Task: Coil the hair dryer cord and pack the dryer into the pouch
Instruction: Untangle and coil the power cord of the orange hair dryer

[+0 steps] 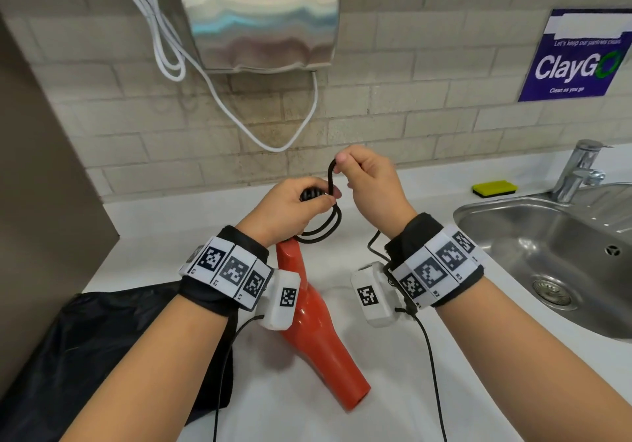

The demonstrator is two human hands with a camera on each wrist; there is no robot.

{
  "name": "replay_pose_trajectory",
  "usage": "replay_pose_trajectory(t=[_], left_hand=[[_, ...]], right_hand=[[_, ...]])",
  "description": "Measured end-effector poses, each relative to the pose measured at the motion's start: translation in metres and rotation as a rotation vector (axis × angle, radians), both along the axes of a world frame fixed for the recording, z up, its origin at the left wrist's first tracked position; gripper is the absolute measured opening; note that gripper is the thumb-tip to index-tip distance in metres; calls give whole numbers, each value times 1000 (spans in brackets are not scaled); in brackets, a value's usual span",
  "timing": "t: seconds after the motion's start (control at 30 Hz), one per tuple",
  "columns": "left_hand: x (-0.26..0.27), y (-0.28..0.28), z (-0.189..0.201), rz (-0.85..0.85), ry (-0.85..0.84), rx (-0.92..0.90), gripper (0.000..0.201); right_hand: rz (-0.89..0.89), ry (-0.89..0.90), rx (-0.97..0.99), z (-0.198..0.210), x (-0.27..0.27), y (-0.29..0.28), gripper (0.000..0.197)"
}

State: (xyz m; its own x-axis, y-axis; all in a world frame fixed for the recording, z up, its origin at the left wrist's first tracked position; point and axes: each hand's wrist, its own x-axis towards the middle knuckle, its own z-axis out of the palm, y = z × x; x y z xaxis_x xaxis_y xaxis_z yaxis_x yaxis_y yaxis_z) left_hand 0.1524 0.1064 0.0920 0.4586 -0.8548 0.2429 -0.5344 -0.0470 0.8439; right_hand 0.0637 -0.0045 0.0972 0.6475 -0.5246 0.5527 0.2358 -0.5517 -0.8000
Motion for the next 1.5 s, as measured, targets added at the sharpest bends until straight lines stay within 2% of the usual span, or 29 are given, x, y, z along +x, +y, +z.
replay_pose_trajectory(t=[0.17,0.27,0.33,0.47,0.57,0.67,0.77,0.87,1.0,1.2,1.3,1.37,1.5], left_hand=[[3,-2,-2,42,196,-4,24],[3,-2,-3,49,242,-33,24],[4,-2,-4,44,265,-47,23],[4,-1,-4,50,274,-61,22],[3,-2,-4,49,259,-54,21],[3,-2,-3,49,255,-46,15],[3,-2,-4,57,266,-61,16],[3,-4,-4,64,290,-78,19],[2,-7,-4,71,302,-91,15],[3,-9,-6,92,300,-85,21],[6,-9,-9,132,239,-93,24],[8,-9,-9,152,200,-90,24],[9,-9,-10,175,159,-85,17]], right_hand=[[50,1,39,-7,-2,-3,30],[56,88,113,-24,-4,-13,19],[39,269,119,-45,-6,-23,9],[6,709,78,-97,-16,-41,30],[-51,1085,-118,-132,-25,-49,38],[-130,1387,-282,-151,-31,-54,33],[-129,1515,-366,-150,-33,-58,16],[-179,1450,-396,-143,-29,-59,27],[-140,1182,-151,-109,-19,-46,25],[-169,479,233,-64,-17,-28,20],[-49,104,570,-46,-18,-16,24],[58,-76,705,-38,-21,-8,26],[245,-145,597,-39,-23,5,22]])
